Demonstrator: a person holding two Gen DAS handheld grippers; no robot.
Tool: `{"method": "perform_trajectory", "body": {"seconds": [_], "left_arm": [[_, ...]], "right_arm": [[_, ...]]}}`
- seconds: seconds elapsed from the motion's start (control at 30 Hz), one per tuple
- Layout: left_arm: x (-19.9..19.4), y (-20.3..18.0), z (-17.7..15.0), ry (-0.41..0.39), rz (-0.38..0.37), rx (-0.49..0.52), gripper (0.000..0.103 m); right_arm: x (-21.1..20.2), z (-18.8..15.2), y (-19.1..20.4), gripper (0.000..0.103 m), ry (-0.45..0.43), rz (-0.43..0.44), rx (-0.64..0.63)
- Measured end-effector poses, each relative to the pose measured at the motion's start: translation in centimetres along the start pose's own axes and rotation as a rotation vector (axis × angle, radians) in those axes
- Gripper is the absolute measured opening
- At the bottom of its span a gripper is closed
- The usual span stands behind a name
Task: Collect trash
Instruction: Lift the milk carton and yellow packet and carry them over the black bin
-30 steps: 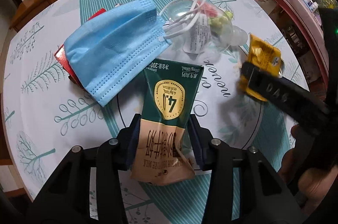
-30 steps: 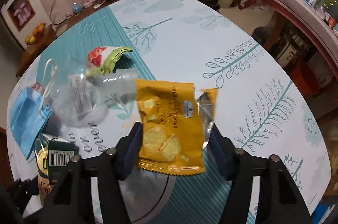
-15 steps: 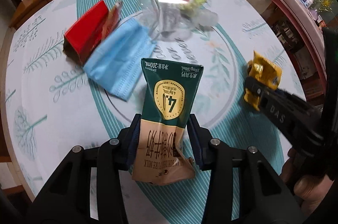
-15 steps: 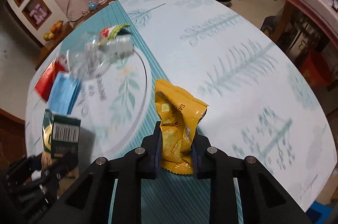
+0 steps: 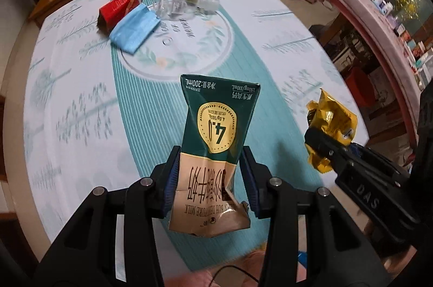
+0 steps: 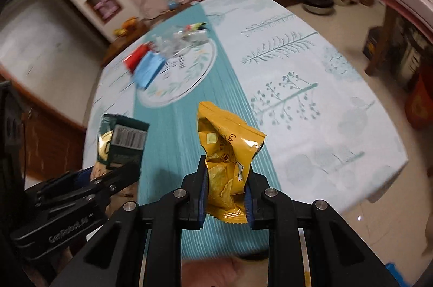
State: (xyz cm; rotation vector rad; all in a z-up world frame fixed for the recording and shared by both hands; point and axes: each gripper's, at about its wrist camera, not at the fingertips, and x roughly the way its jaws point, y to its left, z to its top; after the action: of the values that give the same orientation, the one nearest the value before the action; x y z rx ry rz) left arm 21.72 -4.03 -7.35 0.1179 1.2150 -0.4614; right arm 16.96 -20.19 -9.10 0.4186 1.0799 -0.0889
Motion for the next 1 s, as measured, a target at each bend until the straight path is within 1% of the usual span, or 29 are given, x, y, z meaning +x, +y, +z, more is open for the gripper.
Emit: {"method": "perform_trajectory", "body": {"seconds": [0.1,0.13,0.17,0.27,0.33,0.47,0.6,0.77,0.87,1.0], "left_arm": [[-2.4,-2.6,-3.5,-0.031,0.01,-0.054,0.039],[-3.0,-3.5,-4.5,-0.04,0.018,-0.07,0.039],[-3.6,-4.3,-5.5,-0.048,0.026,-0.086,0.039],[-5.4,-6.8,-9.0,-0.059,0.05,-0.141,0.039],[-6.4,-8.3,-11.4,-0.063,0.059,-0.174,0.039],[-8.0,-10.5,-15.6,-0.054,0.083,-0.223,0.039],[-9.5,-12.1,-19.3,-0.023,0.113,-0.232,0.039],[-10.9,-13.3,-22.5,-0.013,0.14,-0.218,0.039],[-10.7,-13.3,-24.1,0.003,0.16,-0.214,0.039],[-9.4,-12.9,-26.3,0.039,0.152,-0.226,0.039]], "right_arm": [[-3.8,-2.5,-1.1,0.021,0.005,0.056,-0.068],[-4.5,-3.0,-1.3,0.021,0.007,0.06,-0.089],[-5.8,-4.1,-1.5,0.021,0.012,0.068,-0.137],[-8.8,-7.1,-2.5,0.021,0.026,0.094,-0.222],[-10.2,-8.8,-3.5,0.021,0.042,0.11,-0.244],[-12.0,-11.8,-6.0,0.021,0.092,0.139,-0.215],[-12.8,-14.4,-7.4,0.021,0.134,0.155,-0.195],[-12.8,-17.2,-8.7,0.021,0.174,0.165,-0.171],[-11.8,-18.2,-9.1,0.021,0.202,0.16,-0.157],[-9.7,-19.7,-9.8,0.021,0.231,0.146,-0.137]]}}
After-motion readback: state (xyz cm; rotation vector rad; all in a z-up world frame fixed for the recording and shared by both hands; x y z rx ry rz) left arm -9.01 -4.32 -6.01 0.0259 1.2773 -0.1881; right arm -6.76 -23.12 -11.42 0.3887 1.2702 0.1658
